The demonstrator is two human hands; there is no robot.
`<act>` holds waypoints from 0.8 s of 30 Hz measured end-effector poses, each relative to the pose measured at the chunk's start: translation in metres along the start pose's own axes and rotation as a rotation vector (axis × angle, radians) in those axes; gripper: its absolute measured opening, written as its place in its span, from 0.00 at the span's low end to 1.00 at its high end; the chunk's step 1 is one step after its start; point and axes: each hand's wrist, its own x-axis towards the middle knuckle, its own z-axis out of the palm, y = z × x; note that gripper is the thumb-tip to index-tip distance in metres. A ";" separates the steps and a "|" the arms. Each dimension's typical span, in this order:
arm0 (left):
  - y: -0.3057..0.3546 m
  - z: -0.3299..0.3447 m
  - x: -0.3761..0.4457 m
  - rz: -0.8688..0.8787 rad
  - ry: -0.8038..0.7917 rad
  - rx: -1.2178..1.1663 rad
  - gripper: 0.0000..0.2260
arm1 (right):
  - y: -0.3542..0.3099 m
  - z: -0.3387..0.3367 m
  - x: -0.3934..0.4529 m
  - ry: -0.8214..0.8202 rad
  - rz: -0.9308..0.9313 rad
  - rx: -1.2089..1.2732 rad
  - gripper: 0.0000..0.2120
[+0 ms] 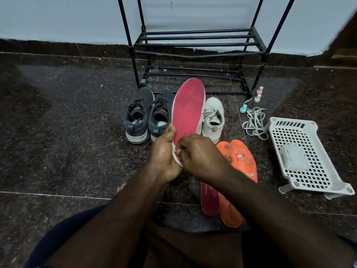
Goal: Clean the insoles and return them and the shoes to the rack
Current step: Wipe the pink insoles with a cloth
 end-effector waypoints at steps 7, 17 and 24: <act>-0.002 0.007 -0.007 -0.059 -0.054 0.016 0.24 | 0.004 -0.009 0.007 0.226 0.040 -0.021 0.07; -0.001 0.008 -0.005 -0.028 -0.035 -0.034 0.22 | 0.008 -0.017 0.002 0.131 -0.004 0.013 0.07; 0.000 0.009 -0.006 0.010 -0.004 0.002 0.20 | 0.006 -0.012 -0.003 0.002 -0.048 0.054 0.08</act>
